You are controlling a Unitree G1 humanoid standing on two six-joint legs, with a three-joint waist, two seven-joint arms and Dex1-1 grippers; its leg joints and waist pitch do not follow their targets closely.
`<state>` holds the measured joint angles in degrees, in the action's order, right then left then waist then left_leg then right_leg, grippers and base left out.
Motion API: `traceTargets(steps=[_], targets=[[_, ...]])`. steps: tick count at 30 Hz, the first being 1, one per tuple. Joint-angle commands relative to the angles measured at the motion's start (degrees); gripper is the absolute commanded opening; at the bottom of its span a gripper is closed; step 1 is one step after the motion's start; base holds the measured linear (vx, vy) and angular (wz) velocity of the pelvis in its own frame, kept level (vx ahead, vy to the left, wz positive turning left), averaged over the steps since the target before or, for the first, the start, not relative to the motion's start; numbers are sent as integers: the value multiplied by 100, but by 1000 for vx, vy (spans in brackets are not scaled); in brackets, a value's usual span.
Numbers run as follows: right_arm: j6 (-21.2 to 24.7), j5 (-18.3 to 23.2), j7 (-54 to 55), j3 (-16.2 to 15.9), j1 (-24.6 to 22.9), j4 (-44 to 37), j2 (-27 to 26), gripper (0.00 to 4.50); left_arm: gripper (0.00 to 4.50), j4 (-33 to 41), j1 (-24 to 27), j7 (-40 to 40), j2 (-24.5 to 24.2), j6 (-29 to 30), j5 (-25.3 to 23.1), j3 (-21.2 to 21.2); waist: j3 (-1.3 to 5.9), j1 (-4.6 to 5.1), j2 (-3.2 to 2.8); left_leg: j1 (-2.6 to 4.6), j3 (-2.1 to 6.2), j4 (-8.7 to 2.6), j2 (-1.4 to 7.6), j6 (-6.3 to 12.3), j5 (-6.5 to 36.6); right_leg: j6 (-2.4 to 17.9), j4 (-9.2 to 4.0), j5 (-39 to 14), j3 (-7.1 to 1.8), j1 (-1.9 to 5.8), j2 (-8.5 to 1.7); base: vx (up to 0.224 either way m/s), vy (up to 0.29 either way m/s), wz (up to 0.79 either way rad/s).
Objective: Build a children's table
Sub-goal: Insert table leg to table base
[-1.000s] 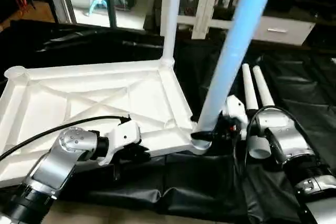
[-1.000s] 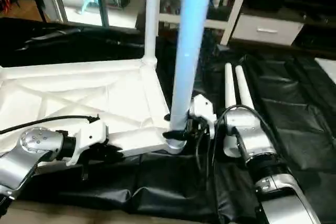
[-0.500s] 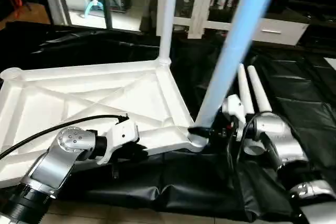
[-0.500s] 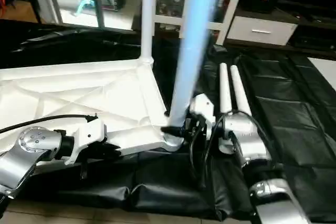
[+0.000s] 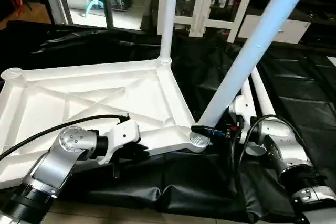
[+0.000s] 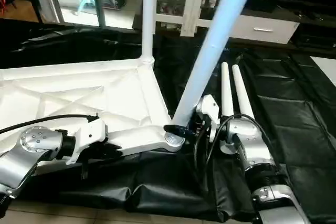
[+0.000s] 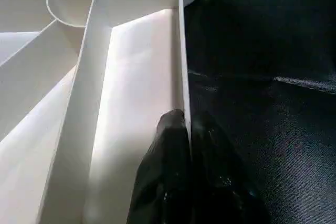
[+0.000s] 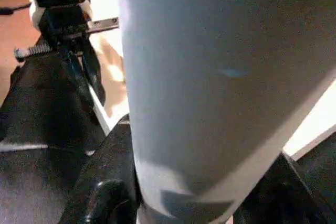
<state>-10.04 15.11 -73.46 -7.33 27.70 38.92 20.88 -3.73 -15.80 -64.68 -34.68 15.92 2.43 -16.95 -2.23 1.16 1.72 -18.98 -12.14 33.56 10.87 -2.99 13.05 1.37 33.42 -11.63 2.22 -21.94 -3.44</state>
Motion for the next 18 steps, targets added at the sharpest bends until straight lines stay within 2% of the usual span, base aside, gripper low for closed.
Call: traceTargets(steps=[1,5,6,12,15,18], targets=[[304,-897,-8,-613,-433,677,139,186,0,51,-203,-19,68,-136,114,-20,54,33,-114,59,204,-553,324,-62,2283,1106,-489,-2118,-277,-34,-409,0,0,0],[396,-893,-56,-650,-375,710,139,186,0,64,-185,-33,66,-115,103,-5,59,44,-122,49,225,-575,331,-105,2338,1073,-487,-2103,-269,-23,-407,0,0,0],[395,-890,-52,-652,-361,724,139,186,0,66,-183,-31,68,-111,102,-4,60,43,-100,40,228,-576,332,-94,2301,1081,-480,-2072,-271,-16,-413,0,0,0],[413,-824,86,-594,-312,764,89,186,0,73,-175,36,74,-59,66,-10,51,45,-102,45,221,-573,330,-83,2325,1063,-500,-2177,-280,-28,-421,0,0,0],[443,-957,950,-454,-262,913,-96,186,0,-31,-233,473,175,251,-230,-61,38,55,-105,48,232,-587,334,-131,2396,1014,-507,-2303,-277,-43,-417,0,0,0],[420,-1096,1872,-308,-148,1175,-300,186,0,-233,-342,926,443,450,-308,30,6,102,-114,65,266,-592,313,-274,2724,826,-565,-2895,-257,-92,-425,0,0,0]])
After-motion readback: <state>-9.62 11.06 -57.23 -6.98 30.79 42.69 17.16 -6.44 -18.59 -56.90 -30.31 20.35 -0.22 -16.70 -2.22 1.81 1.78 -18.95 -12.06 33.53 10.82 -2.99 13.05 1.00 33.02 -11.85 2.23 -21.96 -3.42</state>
